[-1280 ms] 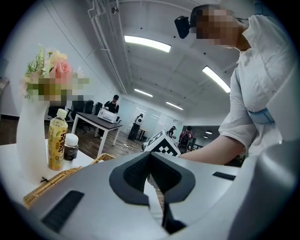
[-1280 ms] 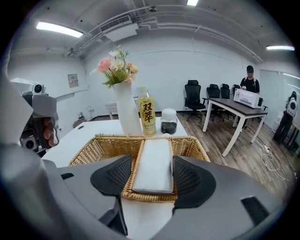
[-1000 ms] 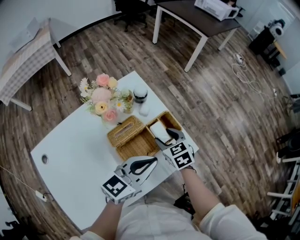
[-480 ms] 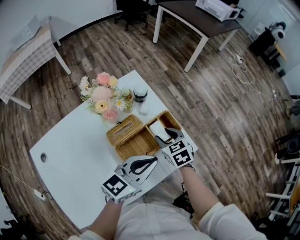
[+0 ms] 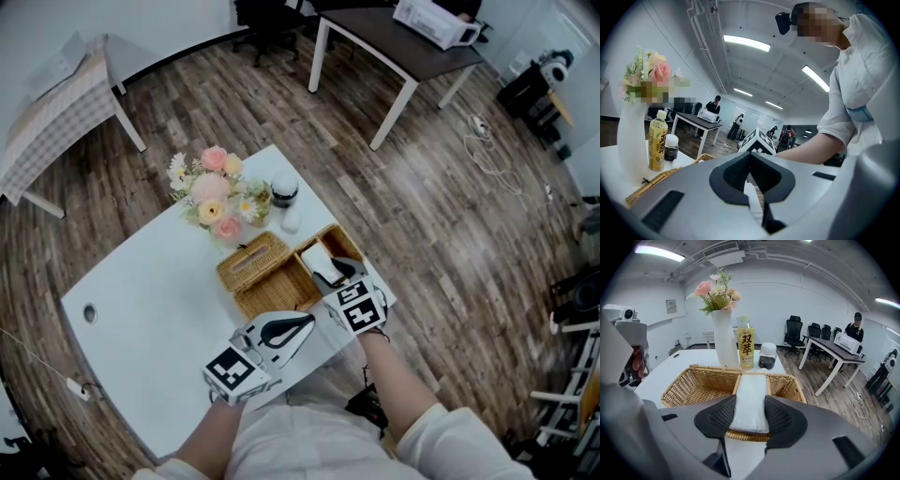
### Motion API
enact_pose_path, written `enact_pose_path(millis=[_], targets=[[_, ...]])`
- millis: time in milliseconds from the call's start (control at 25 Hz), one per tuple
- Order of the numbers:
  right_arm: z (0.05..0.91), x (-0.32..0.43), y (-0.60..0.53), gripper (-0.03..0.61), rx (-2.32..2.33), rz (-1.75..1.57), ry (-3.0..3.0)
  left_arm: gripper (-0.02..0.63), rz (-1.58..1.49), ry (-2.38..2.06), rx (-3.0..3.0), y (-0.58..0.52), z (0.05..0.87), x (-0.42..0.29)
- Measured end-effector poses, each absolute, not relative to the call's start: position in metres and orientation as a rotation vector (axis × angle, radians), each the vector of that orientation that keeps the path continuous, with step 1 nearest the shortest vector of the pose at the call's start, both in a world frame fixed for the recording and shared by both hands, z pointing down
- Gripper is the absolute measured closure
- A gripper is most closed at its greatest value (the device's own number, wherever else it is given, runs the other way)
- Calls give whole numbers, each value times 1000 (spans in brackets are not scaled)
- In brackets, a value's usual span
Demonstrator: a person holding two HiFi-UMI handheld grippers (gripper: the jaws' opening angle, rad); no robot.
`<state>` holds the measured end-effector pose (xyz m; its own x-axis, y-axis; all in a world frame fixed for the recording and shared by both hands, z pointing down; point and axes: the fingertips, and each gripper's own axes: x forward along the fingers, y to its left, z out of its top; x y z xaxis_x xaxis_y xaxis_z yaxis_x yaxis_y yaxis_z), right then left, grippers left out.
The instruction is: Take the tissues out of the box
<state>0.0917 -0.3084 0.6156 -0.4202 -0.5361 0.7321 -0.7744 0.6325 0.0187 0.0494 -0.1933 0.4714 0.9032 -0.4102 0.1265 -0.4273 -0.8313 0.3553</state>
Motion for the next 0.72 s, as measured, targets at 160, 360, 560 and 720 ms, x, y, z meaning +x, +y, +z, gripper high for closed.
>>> enact_pose_path(millis=[160, 360, 560, 720], targets=[[610, 92, -309, 367, 1018, 413, -2126, 615, 62, -620, 2696, -193, 469, 47], [600, 92, -307, 367, 1022, 406, -2132, 615, 53, -613, 2696, -191, 465, 49], [587, 92, -307, 367, 1024, 383, -2143, 615, 44, -608, 2709, -191, 461, 49], [582, 92, -306, 367, 1031, 378, -2149, 615, 35, -613, 2714, -190, 461, 48]])
